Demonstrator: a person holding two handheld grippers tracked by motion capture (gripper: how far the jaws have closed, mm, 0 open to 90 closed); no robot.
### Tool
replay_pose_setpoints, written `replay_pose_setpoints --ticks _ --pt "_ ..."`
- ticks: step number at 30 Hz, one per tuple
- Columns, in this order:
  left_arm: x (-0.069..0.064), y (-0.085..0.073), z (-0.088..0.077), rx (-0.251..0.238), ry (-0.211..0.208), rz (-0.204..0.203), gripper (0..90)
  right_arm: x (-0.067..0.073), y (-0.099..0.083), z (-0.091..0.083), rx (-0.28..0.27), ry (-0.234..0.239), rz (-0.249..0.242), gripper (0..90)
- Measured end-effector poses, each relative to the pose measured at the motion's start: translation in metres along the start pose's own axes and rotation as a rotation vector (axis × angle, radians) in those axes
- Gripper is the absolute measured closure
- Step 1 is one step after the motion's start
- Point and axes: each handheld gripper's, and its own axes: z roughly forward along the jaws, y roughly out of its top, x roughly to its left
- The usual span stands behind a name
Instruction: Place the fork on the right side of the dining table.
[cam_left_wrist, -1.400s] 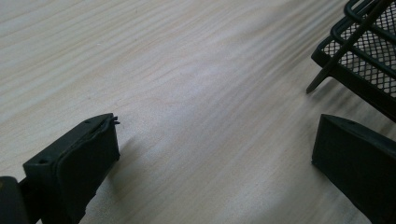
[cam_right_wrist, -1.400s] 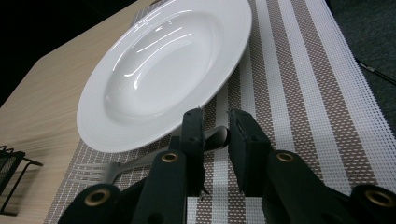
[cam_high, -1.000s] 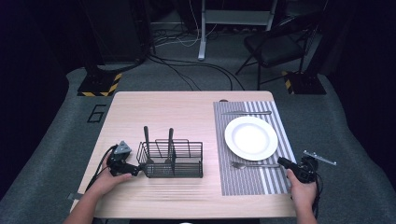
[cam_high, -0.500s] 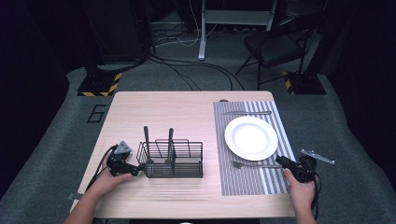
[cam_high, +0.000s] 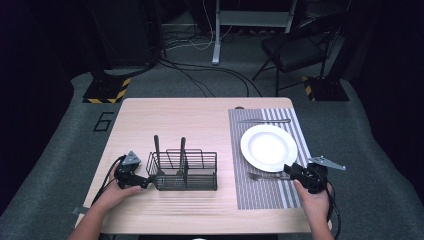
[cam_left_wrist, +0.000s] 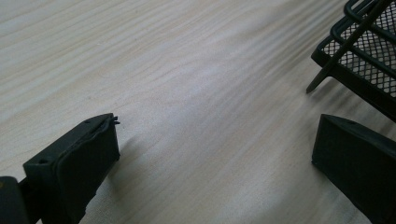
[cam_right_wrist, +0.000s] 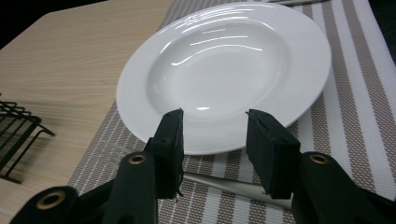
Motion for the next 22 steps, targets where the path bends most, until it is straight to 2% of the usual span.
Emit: replay_pose_setpoints --ticks 1,4,5,11,15,16,17,18,20,22 --pt "0.0 0.0 0.0 0.0 0.0 0.0 0.2 0.006 0.002 0.001 0.0 0.013 -0.016 55.8" --pt "0.0 0.0 0.0 0.0 0.0 0.0 0.2 0.011 0.003 0.001 0.001 0.02 -0.027 55.6" --pt "0.0 0.0 0.0 0.0 0.0 0.0 0.2 0.017 0.005 0.003 0.005 0.037 -0.042 55.3" --pt "0.0 0.0 0.0 0.0 0.0 0.0 0.2 0.028 0.006 0.008 0.021 0.06 -0.07 54.1" --pt "0.0 0.0 0.0 0.0 0.0 0.0 0.2 0.037 0.005 0.013 0.036 0.09 -0.095 53.6" --pt "0.0 0.0 0.0 0.001 0.0 0.0 0.2 0.042 0.004 0.015 0.042 0.108 -0.116 52.6" --pt "0.0 0.0 0.0 0.001 0.0 0.0 0.2 0.042 0.004 0.015 0.042 0.108 -0.116 52.6" --pt "0.0 0.0 0.0 0.0 0.0 0.0 0.2 0.049 0.002 0.018 0.047 0.125 -0.161 50.9" --pt "0.0 0.0 0.0 0.0 0.0 -0.001 0.2 0.052 0.001 0.02 0.045 0.133 -0.178 50.5" --pt "0.0 0.0 0.0 0.0 0.0 -0.001 0.2 0.061 -0.003 0.023 0.048 0.148 -0.231 49.0"
